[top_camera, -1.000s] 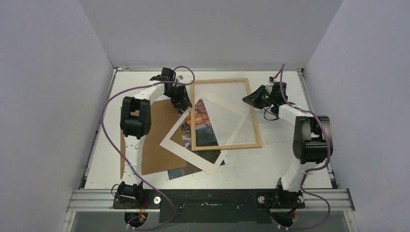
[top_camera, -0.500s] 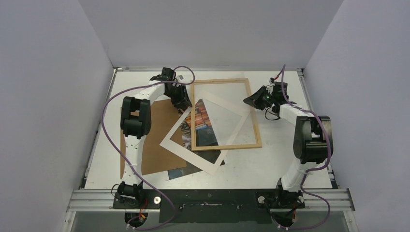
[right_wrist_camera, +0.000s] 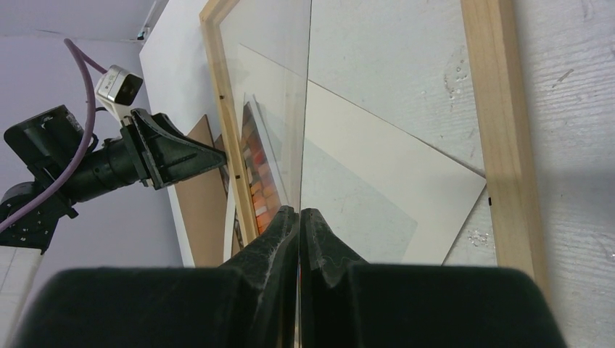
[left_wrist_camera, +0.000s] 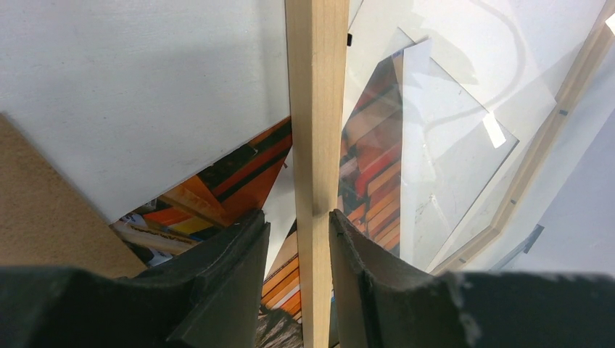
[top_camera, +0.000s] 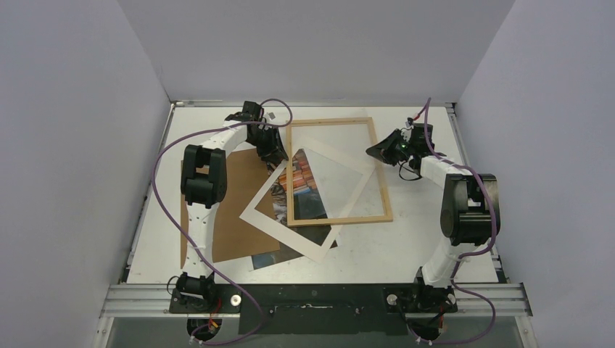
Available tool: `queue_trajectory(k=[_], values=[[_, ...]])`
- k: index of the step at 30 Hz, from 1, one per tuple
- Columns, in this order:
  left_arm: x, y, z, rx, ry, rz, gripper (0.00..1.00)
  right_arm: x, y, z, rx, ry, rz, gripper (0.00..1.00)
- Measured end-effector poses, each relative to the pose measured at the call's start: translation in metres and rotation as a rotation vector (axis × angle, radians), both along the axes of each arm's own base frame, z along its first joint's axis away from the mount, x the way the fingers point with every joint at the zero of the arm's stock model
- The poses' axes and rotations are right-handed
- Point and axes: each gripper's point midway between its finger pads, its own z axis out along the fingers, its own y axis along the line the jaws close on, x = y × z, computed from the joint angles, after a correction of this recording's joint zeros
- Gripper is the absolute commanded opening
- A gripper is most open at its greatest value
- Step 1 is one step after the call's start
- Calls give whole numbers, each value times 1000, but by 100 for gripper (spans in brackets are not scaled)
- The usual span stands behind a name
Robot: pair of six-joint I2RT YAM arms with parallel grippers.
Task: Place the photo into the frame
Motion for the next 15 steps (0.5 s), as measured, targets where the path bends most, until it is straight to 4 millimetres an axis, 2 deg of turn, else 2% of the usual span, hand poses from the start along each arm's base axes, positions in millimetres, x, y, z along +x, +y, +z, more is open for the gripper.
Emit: queue_trajectory(k=[5, 15], values=[[0, 0, 0, 0, 0, 0, 35, -1, 0, -2, -1, 5, -1, 0], [1, -1, -1, -1, 3, -1, 35, -5, -14, -15, -14, 37, -41, 0]])
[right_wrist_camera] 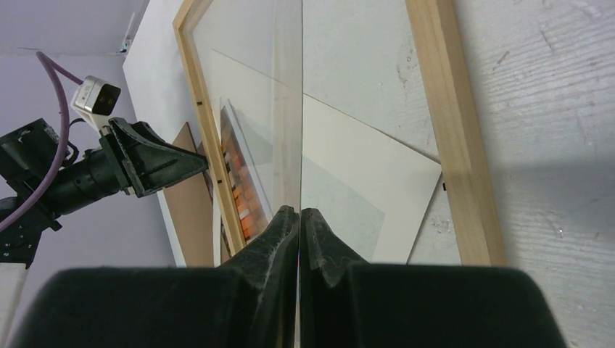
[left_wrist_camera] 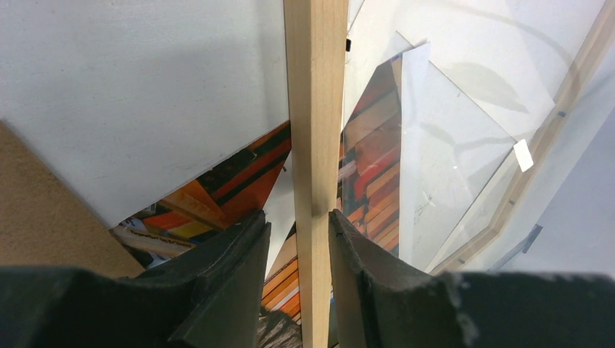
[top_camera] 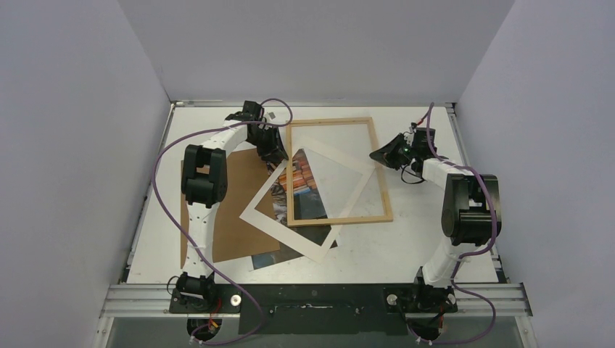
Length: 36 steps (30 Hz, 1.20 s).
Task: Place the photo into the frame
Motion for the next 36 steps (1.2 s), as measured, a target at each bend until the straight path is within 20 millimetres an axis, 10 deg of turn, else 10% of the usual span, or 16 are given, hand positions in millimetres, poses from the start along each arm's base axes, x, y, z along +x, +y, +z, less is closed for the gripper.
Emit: queue_trajectory(k=[36], values=[[2, 1, -2, 12, 5, 5, 27, 14, 15, 39, 298, 22, -102, 0]])
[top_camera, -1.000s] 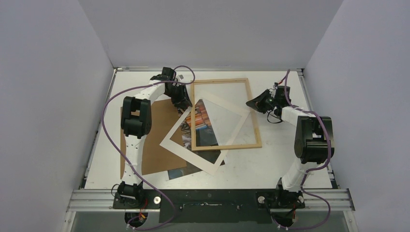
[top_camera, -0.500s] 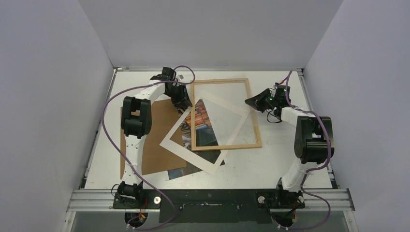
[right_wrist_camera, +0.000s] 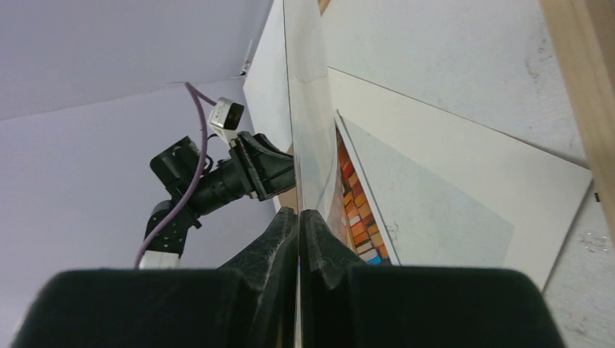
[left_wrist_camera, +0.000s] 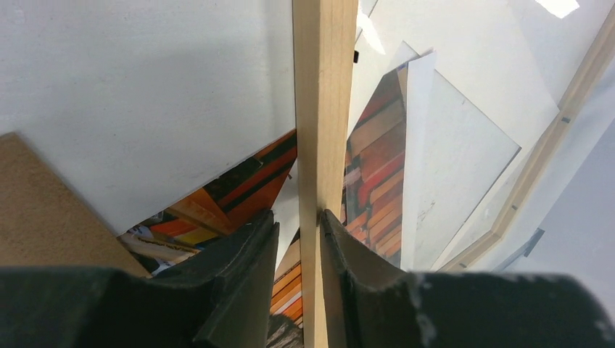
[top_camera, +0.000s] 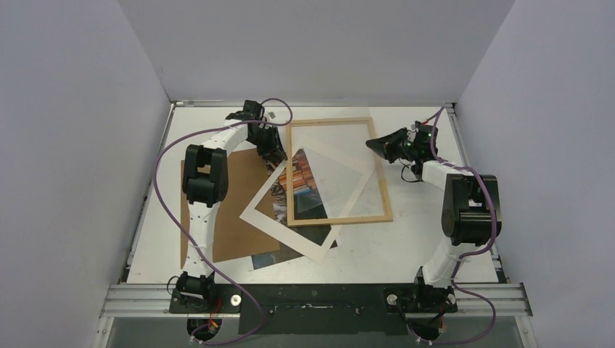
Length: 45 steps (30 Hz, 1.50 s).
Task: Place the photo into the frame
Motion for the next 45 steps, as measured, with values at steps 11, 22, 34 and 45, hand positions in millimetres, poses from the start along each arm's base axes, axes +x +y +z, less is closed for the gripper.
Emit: queue_trajectory(k=[11, 22, 34, 45], values=[[3, -2, 0, -1, 3, -2, 26, -1, 5, 10, 73, -19, 5, 0], [4, -2, 0, -1, 4, -2, 26, 0, 8, 20, 148, -29, -14, 0], [4, -3, -1, -2, 10, 2, 26, 0, 9, 25, 170, -34, -9, 0], [5, -3, -1, -6, 15, 6, 26, -6, 10, 19, 176, -15, -6, 0]])
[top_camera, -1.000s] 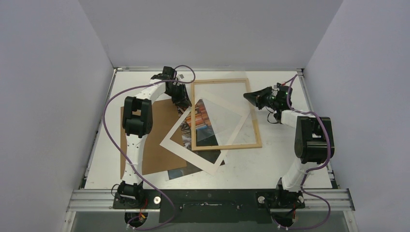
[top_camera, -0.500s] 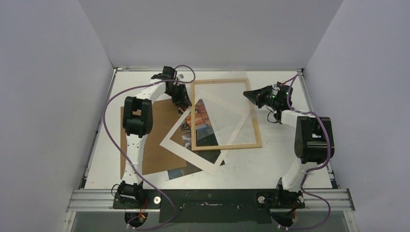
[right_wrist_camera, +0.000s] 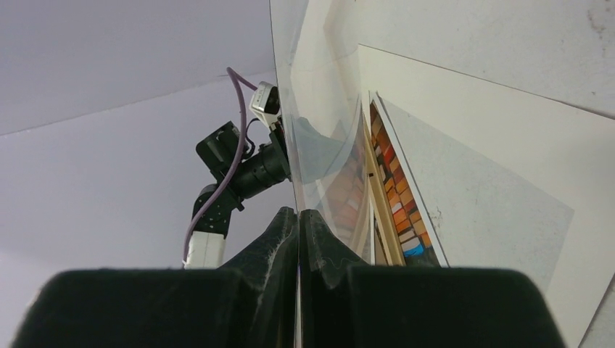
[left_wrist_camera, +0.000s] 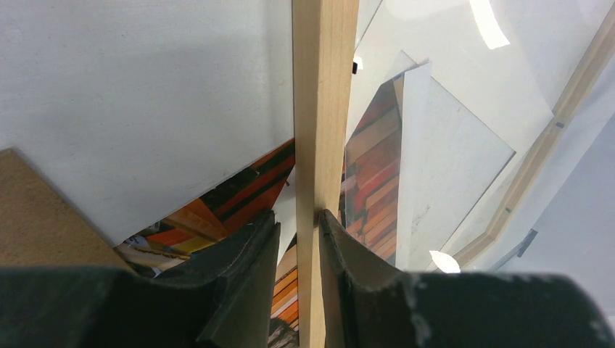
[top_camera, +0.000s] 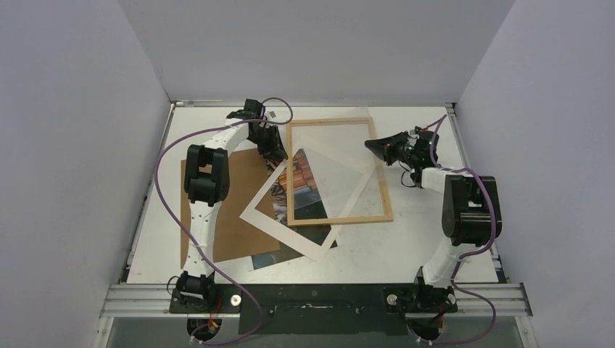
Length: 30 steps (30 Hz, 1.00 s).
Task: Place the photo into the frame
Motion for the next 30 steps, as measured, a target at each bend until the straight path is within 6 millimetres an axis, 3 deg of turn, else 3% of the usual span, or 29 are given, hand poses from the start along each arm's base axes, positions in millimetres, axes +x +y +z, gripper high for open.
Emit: queue_trajectory(k=[14, 30], values=[[0, 0, 0, 0, 0, 0, 26, -15, 0, -24, -27, 55, 3, 0], [0, 0, 0, 0, 0, 0, 26, -40, -8, -65, -254, 119, 63, 0]])
